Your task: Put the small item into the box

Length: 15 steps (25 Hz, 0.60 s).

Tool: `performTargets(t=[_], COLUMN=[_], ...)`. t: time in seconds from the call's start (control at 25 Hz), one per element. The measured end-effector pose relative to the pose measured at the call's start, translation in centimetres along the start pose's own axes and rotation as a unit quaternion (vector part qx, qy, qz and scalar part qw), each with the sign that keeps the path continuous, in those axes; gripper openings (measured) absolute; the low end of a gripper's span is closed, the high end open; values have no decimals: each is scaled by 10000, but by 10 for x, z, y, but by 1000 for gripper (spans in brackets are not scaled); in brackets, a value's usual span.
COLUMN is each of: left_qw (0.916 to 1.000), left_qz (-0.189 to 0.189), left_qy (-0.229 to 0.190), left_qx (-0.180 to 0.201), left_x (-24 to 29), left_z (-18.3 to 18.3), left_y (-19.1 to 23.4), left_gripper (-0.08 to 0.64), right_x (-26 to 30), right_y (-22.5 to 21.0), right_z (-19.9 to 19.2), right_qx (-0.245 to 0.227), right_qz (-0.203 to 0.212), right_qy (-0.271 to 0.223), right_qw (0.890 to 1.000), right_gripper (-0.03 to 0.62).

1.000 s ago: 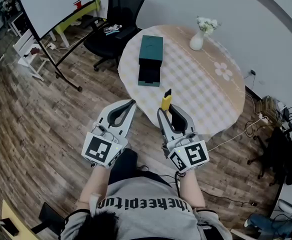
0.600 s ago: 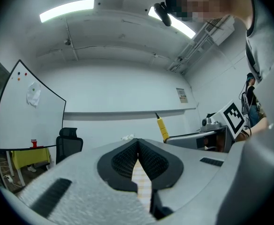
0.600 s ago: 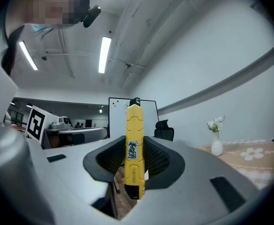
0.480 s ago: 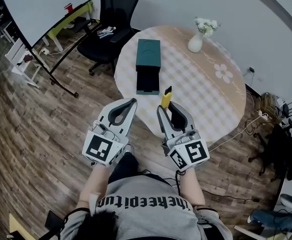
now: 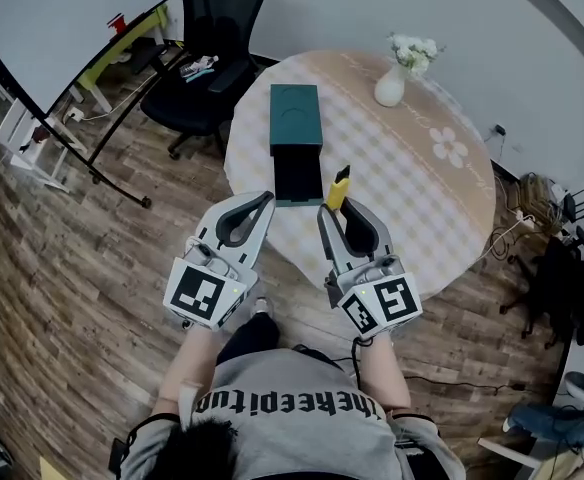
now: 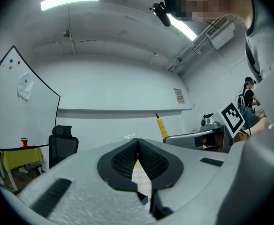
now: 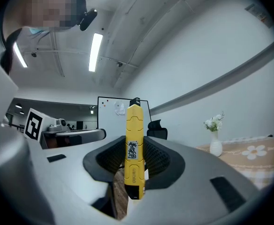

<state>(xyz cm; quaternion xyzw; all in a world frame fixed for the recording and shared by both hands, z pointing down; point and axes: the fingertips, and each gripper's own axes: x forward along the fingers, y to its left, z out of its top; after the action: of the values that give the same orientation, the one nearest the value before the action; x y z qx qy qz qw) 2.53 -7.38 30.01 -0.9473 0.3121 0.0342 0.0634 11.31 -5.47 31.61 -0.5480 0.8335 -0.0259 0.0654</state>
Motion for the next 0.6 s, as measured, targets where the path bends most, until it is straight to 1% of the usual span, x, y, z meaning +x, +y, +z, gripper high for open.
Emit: performTargets(t=[0.6], left_qw=[9995], left_qz=[-280], left_qy=[54], left_qx=[-142], left_x=[25], left_z=[-24], left_y=[68], left_gripper=[15], right_x=[70], right_y=[-13], right_z=[-19], right_qx=[7], right_qz=[-357], right_qy=[127], right_qw=[9993], right_gripper=[117])
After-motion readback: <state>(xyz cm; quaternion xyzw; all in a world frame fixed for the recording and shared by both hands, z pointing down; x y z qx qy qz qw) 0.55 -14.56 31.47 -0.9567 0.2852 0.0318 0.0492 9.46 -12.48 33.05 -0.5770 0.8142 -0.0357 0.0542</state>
